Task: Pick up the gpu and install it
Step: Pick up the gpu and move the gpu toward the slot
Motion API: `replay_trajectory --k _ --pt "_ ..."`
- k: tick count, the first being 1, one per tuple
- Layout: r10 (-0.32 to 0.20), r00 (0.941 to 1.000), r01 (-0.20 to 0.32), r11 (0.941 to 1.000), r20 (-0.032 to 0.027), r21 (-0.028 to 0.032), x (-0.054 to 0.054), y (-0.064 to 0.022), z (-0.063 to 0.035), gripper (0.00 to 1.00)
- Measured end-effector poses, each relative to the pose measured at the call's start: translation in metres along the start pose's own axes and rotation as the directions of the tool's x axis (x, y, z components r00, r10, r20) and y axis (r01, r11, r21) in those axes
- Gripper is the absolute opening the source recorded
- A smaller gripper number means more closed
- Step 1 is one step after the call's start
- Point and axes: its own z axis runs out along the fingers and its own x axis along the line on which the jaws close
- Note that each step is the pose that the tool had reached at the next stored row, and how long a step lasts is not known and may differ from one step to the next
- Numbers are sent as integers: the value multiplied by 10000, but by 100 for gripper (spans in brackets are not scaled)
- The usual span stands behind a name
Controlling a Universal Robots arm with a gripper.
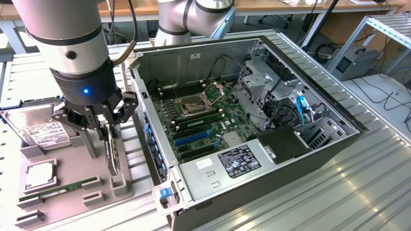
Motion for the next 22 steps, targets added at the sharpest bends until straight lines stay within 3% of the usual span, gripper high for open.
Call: replay_trajectory --k 9,17,22 --pt "0 10000 0 10000 -1 1 -4 0 -138 27" --pt "-1 10000 1 10000 -1 0 -9 0 -330 27" --pt "0 10000 0 10000 -1 0 -9 0 -344 27"
